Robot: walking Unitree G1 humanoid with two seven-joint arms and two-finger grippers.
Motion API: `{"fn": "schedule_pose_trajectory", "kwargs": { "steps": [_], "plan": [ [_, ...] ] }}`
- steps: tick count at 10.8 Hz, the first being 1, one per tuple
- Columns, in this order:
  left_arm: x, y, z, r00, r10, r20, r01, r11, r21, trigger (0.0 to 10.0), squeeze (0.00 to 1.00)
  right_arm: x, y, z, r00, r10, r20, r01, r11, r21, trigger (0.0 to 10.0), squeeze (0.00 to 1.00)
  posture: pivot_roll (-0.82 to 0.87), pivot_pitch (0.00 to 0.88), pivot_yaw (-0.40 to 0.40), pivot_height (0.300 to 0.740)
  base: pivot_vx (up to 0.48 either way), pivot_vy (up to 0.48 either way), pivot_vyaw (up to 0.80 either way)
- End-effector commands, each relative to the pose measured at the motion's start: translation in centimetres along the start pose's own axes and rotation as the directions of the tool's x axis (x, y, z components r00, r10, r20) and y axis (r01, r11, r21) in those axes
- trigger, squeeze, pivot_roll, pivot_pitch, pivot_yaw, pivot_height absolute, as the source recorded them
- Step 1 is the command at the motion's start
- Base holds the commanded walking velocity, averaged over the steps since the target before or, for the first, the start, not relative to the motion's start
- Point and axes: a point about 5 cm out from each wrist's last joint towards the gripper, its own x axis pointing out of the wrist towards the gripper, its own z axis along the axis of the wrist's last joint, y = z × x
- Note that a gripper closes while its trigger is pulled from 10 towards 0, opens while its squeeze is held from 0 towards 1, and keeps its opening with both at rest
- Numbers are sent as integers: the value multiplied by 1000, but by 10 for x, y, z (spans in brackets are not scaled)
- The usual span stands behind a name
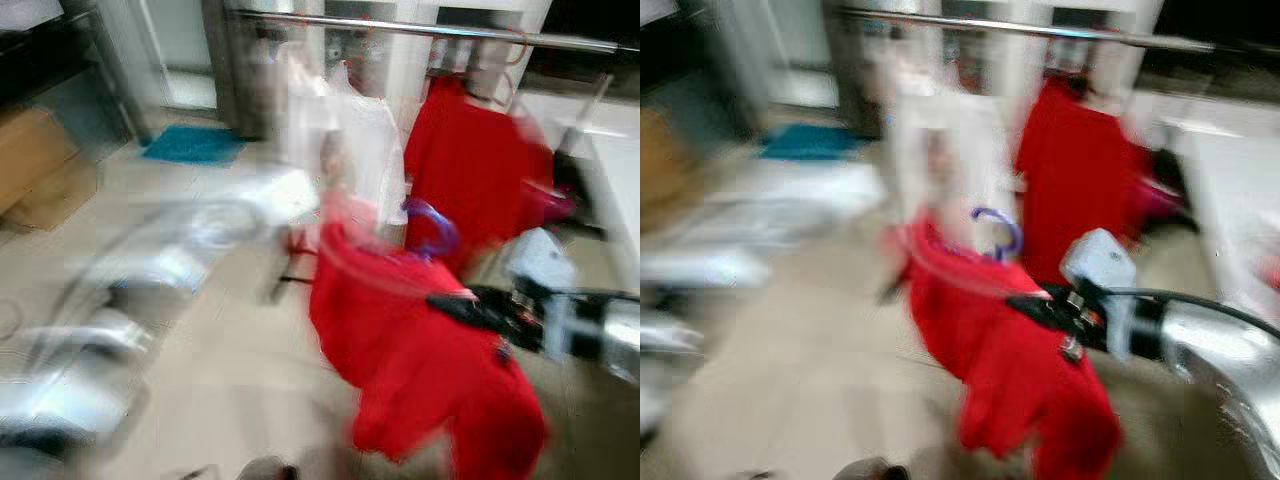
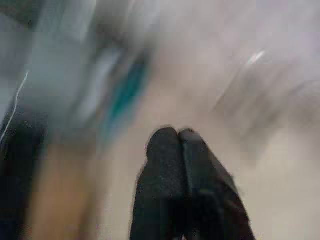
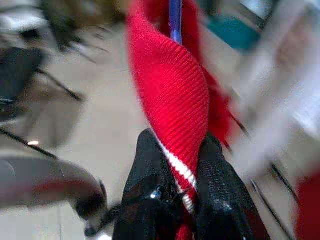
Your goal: Hang hanger
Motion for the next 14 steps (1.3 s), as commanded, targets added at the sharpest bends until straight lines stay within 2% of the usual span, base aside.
{"fn": "schedule_pose_trajectory", "kwargs": {
  "steps": [1,2,3,4,5,6,7,8,9,10,11,12,13,14],
  "plan": [
    [7,-31,28,985,-96,141,118,981,-152,0,0,6,-11,5,995,-97,-1,97,994,-57,0,0,63,31,40,740,0,0,0],
    [4,-52,59,922,-162,351,261,931,-257,0,0,22,-14,-3,986,-166,-33,163,983,-87,0,0,66,33,35,740,0,0,0],
    [0,-66,79,872,-188,452,336,901,-275,0,0,35,-12,-5,983,-182,-17,180,981,-76,0,0,71,32,35,740,0,0,0],
    [-2,-73,87,859,-202,471,343,909,-235,0,0,41,-6,-3,987,-159,16,159,985,-59,0,0,72,31,37,740,0,0,0],
    [-4,-75,93,844,-184,504,341,909,-239,0,0,45,-6,-1,985,-165,40,167,984,-68,0,0,70,31,39,740,0,0,0],
    [-15,-77,109,775,-168,609,388,887,-249,10000,0,51,-10,-1,974,-217,63,221,973,-71,0,0,71,32,40,740,0,0,0],
    [-27,-80,123,677,-199,708,490,840,-232,10000,1000,55,-13,-1,962,-261,78,266,961,-71,0,0,73,30,39,740,0,0,0],
    [-43,-81,140,529,-244,813,575,808,-132,10000,1000,58,-16,-1,951,-293,101,300,952,-60,0,0,75,30,38,740,0,0,0],
    [-53,-82,147,413,-315,854,647,762,-32,10000,1000,59,-15,0,950,-283,129,292,955,-58,0,0,78,29,38,740,0,0,0],
    [-62,-83,151,285,-451,846,725,679,117,10000,1000,58,-12,8,955,-226,191,240,969,-53,0,0,79,27,40,740,0,0,0],
    [-63,-82,151,243,-525,816,756,629,180,10000,1000,57,-7,11,964,-163,209,183,980,-79,0,0,77,25,43,740,0,0,0],
    [-65,-77,153,181,-611,771,792,555,254,10000,1000,55,1,15,973,-66,223,95,988,-118,0,0,77,25,43,740,0,0,0],
    [-68,-73,157,100,-709,698,808,467,358,10000,1000,54,6,17,976,14,219,20,988,-152,0,0,77,18,46,740,0,0,0],
    [-72,-69,162,35,-758,652,812,402,424,10000,1000,52,11,19,974,77,212,-38,983,-182,0,0,77,18,46,740,0,0,0]
  ]
}}
